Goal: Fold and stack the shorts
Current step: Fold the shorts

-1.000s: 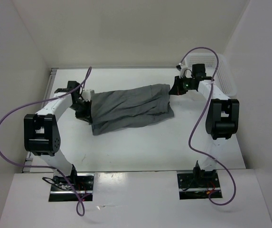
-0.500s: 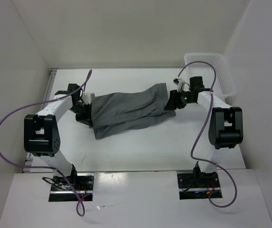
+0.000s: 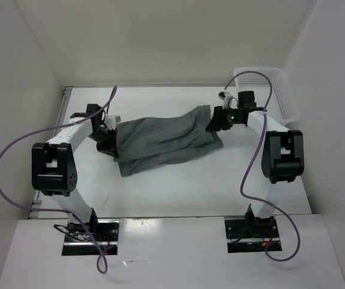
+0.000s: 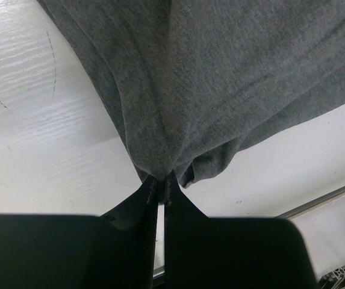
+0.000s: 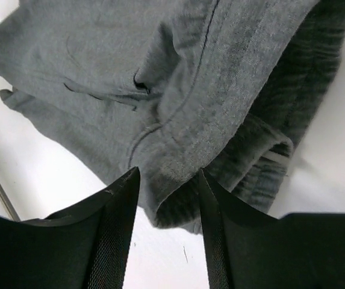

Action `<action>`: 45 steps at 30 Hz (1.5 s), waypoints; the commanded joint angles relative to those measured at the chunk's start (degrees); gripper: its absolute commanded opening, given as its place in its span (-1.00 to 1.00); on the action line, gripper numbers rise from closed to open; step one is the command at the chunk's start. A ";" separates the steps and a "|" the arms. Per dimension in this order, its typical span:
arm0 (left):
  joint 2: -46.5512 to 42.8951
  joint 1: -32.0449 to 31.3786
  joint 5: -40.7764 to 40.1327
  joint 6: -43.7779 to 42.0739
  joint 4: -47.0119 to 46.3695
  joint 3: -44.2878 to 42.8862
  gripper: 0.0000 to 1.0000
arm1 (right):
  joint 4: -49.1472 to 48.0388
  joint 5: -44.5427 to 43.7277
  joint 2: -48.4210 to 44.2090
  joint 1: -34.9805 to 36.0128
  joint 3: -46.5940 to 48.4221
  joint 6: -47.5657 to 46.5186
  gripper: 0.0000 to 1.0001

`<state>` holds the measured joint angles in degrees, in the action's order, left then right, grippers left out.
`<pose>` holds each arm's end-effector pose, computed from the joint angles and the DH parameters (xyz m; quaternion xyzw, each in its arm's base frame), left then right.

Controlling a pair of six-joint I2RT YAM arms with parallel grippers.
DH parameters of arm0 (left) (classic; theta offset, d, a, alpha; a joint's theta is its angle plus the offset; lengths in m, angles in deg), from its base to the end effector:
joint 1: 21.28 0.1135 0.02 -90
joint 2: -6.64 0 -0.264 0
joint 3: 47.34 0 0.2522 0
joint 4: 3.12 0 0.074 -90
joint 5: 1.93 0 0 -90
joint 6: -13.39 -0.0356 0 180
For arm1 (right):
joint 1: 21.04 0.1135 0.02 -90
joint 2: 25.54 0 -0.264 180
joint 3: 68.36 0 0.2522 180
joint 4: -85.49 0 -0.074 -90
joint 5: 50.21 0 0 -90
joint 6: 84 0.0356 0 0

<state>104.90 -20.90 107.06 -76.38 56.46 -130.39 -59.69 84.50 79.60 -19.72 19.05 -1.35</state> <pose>0.3296 -0.0094 0.2047 0.0166 0.9777 -0.1633 0.1307 0.3889 0.0340 0.2127 -0.1880 0.8642 0.3441 0.3154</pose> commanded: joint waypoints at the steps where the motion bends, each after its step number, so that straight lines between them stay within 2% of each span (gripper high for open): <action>1: 0.71 0.14 0.97 -0.23 0.14 -2.33 -1.00 | -1.72 -0.93 2.00 3.59 2.38 0.68 -0.03; 5: 1.23 0.14 0.97 -0.23 0.14 -3.65 -1.00 | -1.72 -2.52 3.84 5.27 3.07 0.93 -0.23; 8: 2.46 0.14 1.58 -0.23 0.14 -4.44 -1.00 | -3.04 -2.52 4.36 5.27 4.57 4.87 -0.52; 9: 2.99 0.14 2.11 -0.23 0.14 -5.40 -1.00 | -3.91 -1.65 4.98 5.27 5.10 5.76 -0.73; 11: 3.78 0.14 3.42 -0.23 0.67 -7.60 -1.00 | -4.80 -1.64 4.98 5.27 7.03 7.26 -0.96; 14: 5.45 1.28 3.95 -0.23 0.67 -10.50 -1.00 | -5.41 -1.64 6.47 5.27 11.15 6.74 -1.00; 17: 6.60 1.99 3.00 -0.23 0.67 -18.48 -1.00 | -5.41 -4.62 8.58 5.27 19.05 5.16 -1.00; 19: 6.60 1.99 1.68 -0.23 1.19 -26.71 -1.00 | -5.41 -7.79 10.43 5.27 27.22 3.41 -1.00; 21: 5.81 1.99 0.01 -0.23 1.90 -31.40 -1.00 | -2.97 -8.32 11.48 5.27 34.67 -0.53 -1.00; 23: 4.41 1.99 0.00 -0.23 2.52 -33.71 -1.00 | -0.85 -6.84 11.49 4.13 35.69 -1.87 -1.00; 25: 0.98 1.99 1.13 -0.23 2.52 -30.48 -1.00 | 1.33 -5.60 8.69 3.43 32.98 -4.85 -1.00; 29: -4.21 0.77 0.53 -0.23 -0.11 -13.53 -1.00 | 6.71 -5.33 4.02 2.19 19.31 -15.39 -1.00; 30: -5.43 -0.55 -0.86 -0.23 -1.16 -6.71 -1.00 | 7.58 -6.38 3.50 2.19 16.90 -17.32 -1.00; 34: -6.50 -2.92 -0.88 -0.23 -2.49 2.74 -1.00 | 8.74 -11.29 1.65 2.19 8.54 -23.39 -1.00; 40: -5.45 -3.46 -1.40 -0.23 -0.92 7.59 -1.00 | 9.26 -15.09 1.12 1.67 6.33 -26.31 -1.00; 45: -4.39 -2.41 -1.93 -0.23 3.30 3.30 -1.00 | 11.89 -11.58 -0.02 1.14 11.25 -26.31 -1.00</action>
<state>100.28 -24.49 105.85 -76.36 56.59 -123.66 -48.92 71.91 83.27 -17.71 25.80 -25.44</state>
